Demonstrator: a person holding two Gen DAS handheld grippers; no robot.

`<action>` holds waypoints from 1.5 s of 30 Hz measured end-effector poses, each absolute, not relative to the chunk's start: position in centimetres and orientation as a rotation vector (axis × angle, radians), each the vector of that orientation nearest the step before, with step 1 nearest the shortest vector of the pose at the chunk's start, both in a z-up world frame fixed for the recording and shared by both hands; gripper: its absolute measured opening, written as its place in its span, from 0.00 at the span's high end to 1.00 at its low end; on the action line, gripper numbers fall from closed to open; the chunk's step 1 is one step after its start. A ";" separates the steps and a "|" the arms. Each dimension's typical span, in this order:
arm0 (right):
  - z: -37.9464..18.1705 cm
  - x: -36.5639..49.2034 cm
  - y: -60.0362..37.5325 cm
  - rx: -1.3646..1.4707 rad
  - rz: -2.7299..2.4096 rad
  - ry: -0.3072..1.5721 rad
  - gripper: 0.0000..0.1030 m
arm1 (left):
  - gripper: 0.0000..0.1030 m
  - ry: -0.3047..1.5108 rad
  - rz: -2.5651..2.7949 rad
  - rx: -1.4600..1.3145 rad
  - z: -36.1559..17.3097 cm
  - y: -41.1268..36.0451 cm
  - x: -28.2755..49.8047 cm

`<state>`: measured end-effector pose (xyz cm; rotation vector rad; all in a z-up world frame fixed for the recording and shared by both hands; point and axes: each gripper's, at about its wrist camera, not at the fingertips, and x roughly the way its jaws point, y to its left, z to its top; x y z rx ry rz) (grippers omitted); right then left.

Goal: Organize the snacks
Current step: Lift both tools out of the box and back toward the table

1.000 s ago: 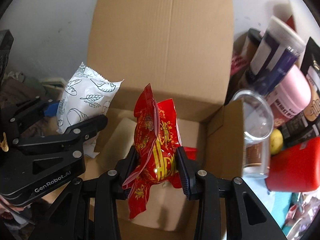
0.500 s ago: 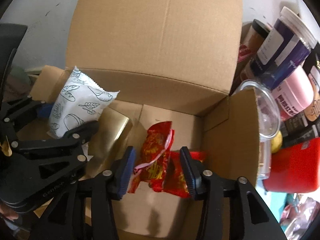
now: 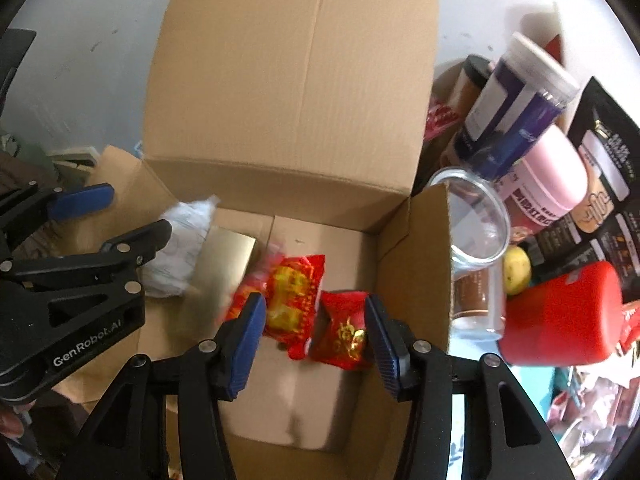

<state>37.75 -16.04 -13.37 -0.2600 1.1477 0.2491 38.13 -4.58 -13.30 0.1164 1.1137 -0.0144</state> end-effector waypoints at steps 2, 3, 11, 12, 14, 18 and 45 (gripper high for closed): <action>-12.3 37.4 -16.0 -0.260 0.249 1.129 0.50 | 0.43 1.094 -0.018 0.107 -12.0 -4.6 37.8; -11.5 37.1 -16.0 -0.257 0.250 1.116 0.50 | 0.43 1.084 -0.020 0.103 -11.3 -4.3 37.6; -5.8 34.8 -15.9 -0.244 0.252 1.022 0.50 | 0.43 0.968 -0.040 0.092 -4.7 -4.0 35.0; -5.0 34.4 -15.9 -0.240 0.252 1.008 0.50 | 0.43 0.951 -0.048 0.088 -3.6 -3.9 34.4; -3.5 33.6 -16.0 -0.226 0.254 0.985 0.50 | 0.43 0.930 -0.051 0.083 -2.2 -3.6 33.6; -0.2 31.6 -16.2 -0.202 0.258 0.939 0.47 | 0.43 0.871 -0.057 0.069 0.9 -3.4 31.5; 10.1 16.0 -19.4 -0.140 0.245 0.743 0.23 | 0.24 0.631 -0.139 0.051 10.8 -3.4 16.2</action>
